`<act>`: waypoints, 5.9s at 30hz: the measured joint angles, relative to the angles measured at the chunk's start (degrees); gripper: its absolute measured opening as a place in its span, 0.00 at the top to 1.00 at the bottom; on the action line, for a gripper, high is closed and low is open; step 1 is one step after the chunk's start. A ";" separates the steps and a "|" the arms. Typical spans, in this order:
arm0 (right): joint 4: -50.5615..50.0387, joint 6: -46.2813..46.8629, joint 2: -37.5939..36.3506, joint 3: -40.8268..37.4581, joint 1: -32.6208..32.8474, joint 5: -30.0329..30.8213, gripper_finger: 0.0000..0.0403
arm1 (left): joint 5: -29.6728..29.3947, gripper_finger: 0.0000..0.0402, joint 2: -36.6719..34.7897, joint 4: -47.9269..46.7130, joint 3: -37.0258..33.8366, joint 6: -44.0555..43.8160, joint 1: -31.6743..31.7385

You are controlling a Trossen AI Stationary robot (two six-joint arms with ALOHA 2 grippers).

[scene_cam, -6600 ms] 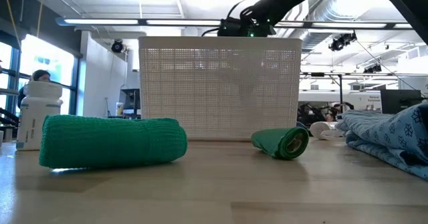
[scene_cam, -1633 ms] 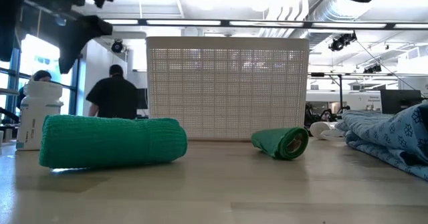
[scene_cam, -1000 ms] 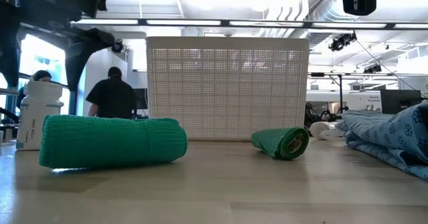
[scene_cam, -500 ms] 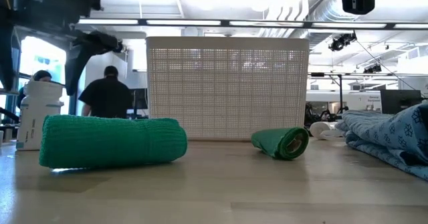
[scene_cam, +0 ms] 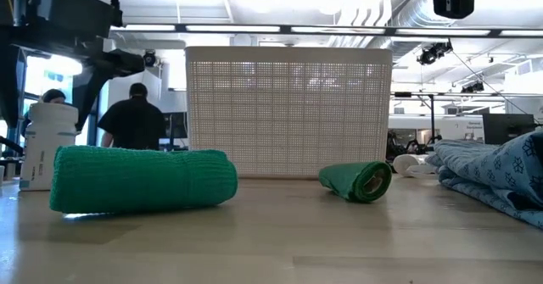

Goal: Pick & place medical supplies in basket/bin
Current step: Put the white pill bottle into the white bin

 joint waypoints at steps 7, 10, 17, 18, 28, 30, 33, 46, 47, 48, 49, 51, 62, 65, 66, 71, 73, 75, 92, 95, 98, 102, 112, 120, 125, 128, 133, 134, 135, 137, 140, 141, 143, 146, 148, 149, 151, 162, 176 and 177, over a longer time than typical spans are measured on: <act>-0.20 -0.51 0.00 0.00 0.00 0.00 1.00 | 1.05 0.36 0.00 0.55 0.00 -0.13 0.00; -0.33 -0.59 0.00 0.02 0.00 -0.11 1.00 | 1.07 0.41 -0.02 0.55 0.00 -0.13 0.00; -0.54 -1.23 0.00 0.02 0.00 -0.24 1.00 | 1.20 0.47 -0.04 0.35 0.14 -1.90 0.00; -0.75 -1.27 0.00 0.02 0.00 -0.22 1.00 | 1.23 0.46 -0.03 -0.01 0.38 -2.09 0.00; -1.43 -4.09 0.00 0.02 -0.05 -0.11 1.00 | -0.22 0.48 -0.02 -5.81 13.50 -2.14 3.38; -1.50 -4.56 0.00 0.02 -0.27 0.12 1.00 | -0.26 0.48 -0.02 -6.90 17.45 -2.66 5.22; -1.55 -5.63 0.00 0.02 -1.05 0.31 1.00 | -0.26 0.48 -0.02 -7.37 23.84 -3.29 8.28; 1.69 -10.78 -0.15 0.04 -6.78 -0.37 1.00 | -2.01 0.47 -0.04 1.20 42.86 -3.54 26.09; 3.08 -10.78 -0.12 0.04 -7.19 -0.37 1.00 | -1.94 0.47 -0.04 3.23 42.95 -3.54 27.65; 4.79 -10.76 -0.02 0.04 -7.59 -0.37 1.00 | -1.94 0.47 -0.04 5.19 42.95 -3.52 29.27; 6.75 -10.68 0.02 0.04 -7.96 -0.35 1.00 | -1.95 0.47 0.24 6.86 42.95 -3.52 30.76; 11.26 -10.99 0.88 0.04 -8.60 -0.37 1.00 | -1.95 0.47 1.35 10.74 42.99 -3.84 33.55; 33.85 -23.50 13.63 2.28 -11.88 -0.29 1.00 | -1.24 0.47 11.88 14.50 42.93 0.56 43.89; 33.68 -23.76 17.76 5.74 -13.59 -0.33 1.00 | -1.27 0.47 16.19 14.37 42.93 3.41 47.16; 33.68 -24.52 18.95 7.01 -14.10 -0.35 1.00 | -1.39 0.47 17.77 14.26 42.93 3.88 48.34; 30.49 -27.96 23.71 14.12 -16.84 -0.40 1.00 | -1.47 0.46 24.22 13.87 44.48 4.55 52.70; 27.92 -28.77 25.23 16.51 -17.72 -0.36 1.00 | -1.02 0.46 26.63 13.19 45.79 4.69 53.81; 25.29 -29.79 26.16 18.40 -18.49 -0.35 1.00 | -0.45 0.46 28.62 13.47 47.55 5.24 54.25; 15.14 -30.34 26.93 19.32 -21.59 -0.30 1.00 | -0.34 0.46 40.45 8.83 53.83 11.16 53.52; 10.74 -30.36 26.93 19.30 -21.59 -0.31 1.00 | -0.05 0.46 41.20 9.12 53.83 12.46 53.64; 8.00 -30.36 26.93 19.29 -21.59 -0.34 1.00 | 0.14 0.46 41.94 10.20 53.83 12.50 53.66; 7.77 -30.36 26.93 19.23 -21.57 -0.37 1.00 | 1.21 0.46 41.94 9.91 53.81 13.98 53.62; 7.82 -30.34 26.93 19.23 -21.57 -1.31 1.00 | -3.43 0.45 41.94 10.71 53.79 13.97 53.62; 7.82 -30.34 26.93 19.23 -21.57 -1.77 1.00 | -1.92 0.29 41.94 7.18 53.79 13.95 53.59; 7.82 -30.34 26.93 19.23 -21.57 -1.75 1.00 | -2.27 0.24 41.94 7.19 53.79 13.94 53.62; 7.82 -30.19 26.93 19.23 -21.57 -1.75 1.00 | -2.99 0.24 41.92 4.04 54.62 13.42 53.62; 7.82 -30.21 26.93 19.23 -21.57 -1.68 1.00 | -2.97 0.26 41.88 -1.04 58.17 9.27 53.59; 7.82 -30.34 26.93 19.23 -21.57 -1.43 1.00 | -2.97 0.27 41.88 -2.24 59.30 8.74 53.59; 7.82 -30.71 26.93 19.23 -21.57 -1.30 1.00 | -2.99 0.27 41.87 -3.19 60.44 8.43 53.59; 7.98 -31.86 26.94 19.23 -21.57 -0.49 1.00 | -3.04 0.29 41.81 -4.89 62.57 7.87 53.59; 11.92 -32.21 27.93 19.23 -21.73 0.01 1.00 | -3.27 0.31 41.86 -9.19 66.19 6.26 53.59; 13.87 -31.52 28.50 19.23 -22.00 -0.32 1.00 | -3.82 0.33 41.83 -10.00 67.34 5.77 53.59; 18.61 -29.63 29.97 19.23 -22.38 -0.93 1.00 | -5.15 0.36 41.81 -12.40 69.67 5.11 53.59; 23.04 -27.72 32.32 19.38 -23.08 -1.63 1.00 | -6.27 0.45 41.79 -16.89 73.53 4.14 54.03; 23.48 -27.43 33.92 19.95 -23.32 -1.84 1.00 | -6.46 0.53 41.26 -19.22 75.49 3.28 54.77; 23.30 -27.51 34.57 20.24 -23.50 -2.09 1.00 | -6.49 0.57 41.01 -20.42 76.36 2.75 55.19; 23.05 -28.27 35.71 20.81 -23.81 -3.63 1.00 | -6.41 0.66 40.30 -22.21 77.79 1.84 56.22; 26.34 -31.26 37.29 24.11 -27.81 -4.61 1.00 | -0.39 0.88 31.96 -24.39 79.45 -0.69 61.20; 26.34 -37.01 54.05 32.72 -25.88 -9.84 1.00 | -0.44 0.95 19.81 -21.55 79.45 -1.70 61.18; 24.28 -38.48 55.75 35.54 -25.81 -10.13 1.00 | -0.54 0.95 19.25 -21.55 79.45 -1.70 61.18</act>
